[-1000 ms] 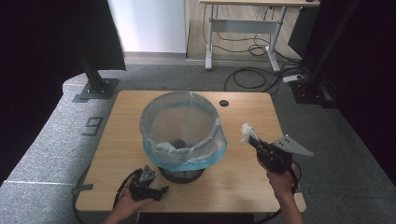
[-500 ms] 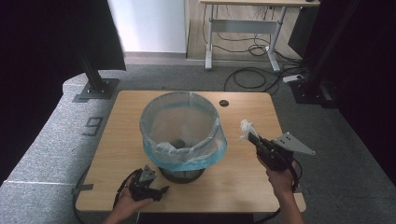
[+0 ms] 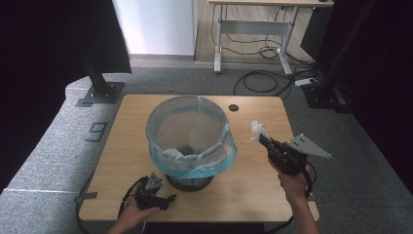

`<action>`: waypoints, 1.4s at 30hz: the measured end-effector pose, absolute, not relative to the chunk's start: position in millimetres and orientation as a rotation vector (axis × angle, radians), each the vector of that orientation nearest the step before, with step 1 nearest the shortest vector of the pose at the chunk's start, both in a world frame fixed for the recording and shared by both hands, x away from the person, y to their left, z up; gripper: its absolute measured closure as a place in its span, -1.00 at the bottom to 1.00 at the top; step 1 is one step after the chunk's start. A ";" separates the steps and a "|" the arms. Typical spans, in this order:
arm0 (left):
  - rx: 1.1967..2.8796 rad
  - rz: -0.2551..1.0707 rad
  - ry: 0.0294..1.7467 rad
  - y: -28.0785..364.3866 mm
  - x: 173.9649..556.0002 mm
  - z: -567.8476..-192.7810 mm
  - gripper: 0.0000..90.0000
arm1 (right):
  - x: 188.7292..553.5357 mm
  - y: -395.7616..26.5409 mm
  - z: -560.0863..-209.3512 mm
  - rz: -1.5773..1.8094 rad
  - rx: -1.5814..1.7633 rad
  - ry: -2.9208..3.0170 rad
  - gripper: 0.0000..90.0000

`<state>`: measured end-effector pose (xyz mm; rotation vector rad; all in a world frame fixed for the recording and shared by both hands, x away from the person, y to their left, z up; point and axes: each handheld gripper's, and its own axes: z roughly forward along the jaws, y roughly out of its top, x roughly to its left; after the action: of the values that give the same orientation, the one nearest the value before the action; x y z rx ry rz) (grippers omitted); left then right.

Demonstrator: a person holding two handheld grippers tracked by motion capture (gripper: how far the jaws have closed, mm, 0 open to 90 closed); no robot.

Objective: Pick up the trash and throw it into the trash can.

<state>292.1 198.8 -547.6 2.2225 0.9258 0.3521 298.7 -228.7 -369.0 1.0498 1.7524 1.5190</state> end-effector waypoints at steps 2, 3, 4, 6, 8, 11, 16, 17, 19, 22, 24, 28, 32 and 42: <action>2.223 0.352 0.926 198.8 292.1 -547.6 -0.66 | 298.9 -227.0 -366.5 1.522 1.043 1.753 0.90; 2.222 0.352 0.926 198.8 292.1 -547.6 -0.66 | 298.9 -226.5 -365.7 1.522 1.042 1.753 0.90; 2.222 0.352 0.926 198.8 292.1 -547.6 -0.66 | 299.3 -225.3 -364.3 1.523 1.040 1.755 0.90; 2.223 0.352 0.926 198.8 292.1 -547.6 -0.66 | 300.4 -222.4 -361.3 1.519 1.030 1.765 0.90; 2.223 0.352 0.926 198.8 292.1 -547.6 -0.66 | 300.9 -221.4 -360.2 1.518 1.028 1.768 0.90; 2.222 0.351 0.928 198.7 292.0 -547.6 -0.66 | 302.5 -217.5 -356.3 1.516 1.022 1.776 0.89; 2.223 0.351 0.928 198.7 292.0 -547.6 -0.66 | 304.2 -210.6 -349.2 1.520 1.002 1.782 0.89; 2.222 0.351 0.928 198.7 292.0 -547.6 -0.66 | 304.8 -207.4 -346.4 1.525 0.994 1.782 0.89; 2.222 0.351 0.928 198.7 292.0 -547.6 -0.66 | 305.2 -206.3 -345.4 1.525 0.988 1.783 0.89; 2.229 0.353 0.924 199.1 292.2 -547.4 -0.66 | 306.4 -201.1 -341.6 1.530 0.973 1.787 0.89; 2.230 0.353 0.924 199.1 292.2 -547.4 -0.66 | 307.4 -198.4 -339.7 1.534 0.967 1.788 0.89; 2.229 0.353 0.924 199.1 292.2 -547.4 -0.66 | 310.1 -194.8 -334.8 1.531 0.957 1.793 0.89; 2.229 0.353 0.925 199.1 292.2 -547.4 -0.66 | 311.6 -191.7 -327.9 1.533 0.942 1.790 0.89; 2.229 0.353 0.924 199.1 292.2 -547.4 -0.66 | 312.9 -182.7 -322.9 1.540 0.919 1.797 0.89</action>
<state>292.2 199.1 -547.4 2.2288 0.9244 0.3533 312.9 -182.7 -322.9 0.9189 1.7973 1.5397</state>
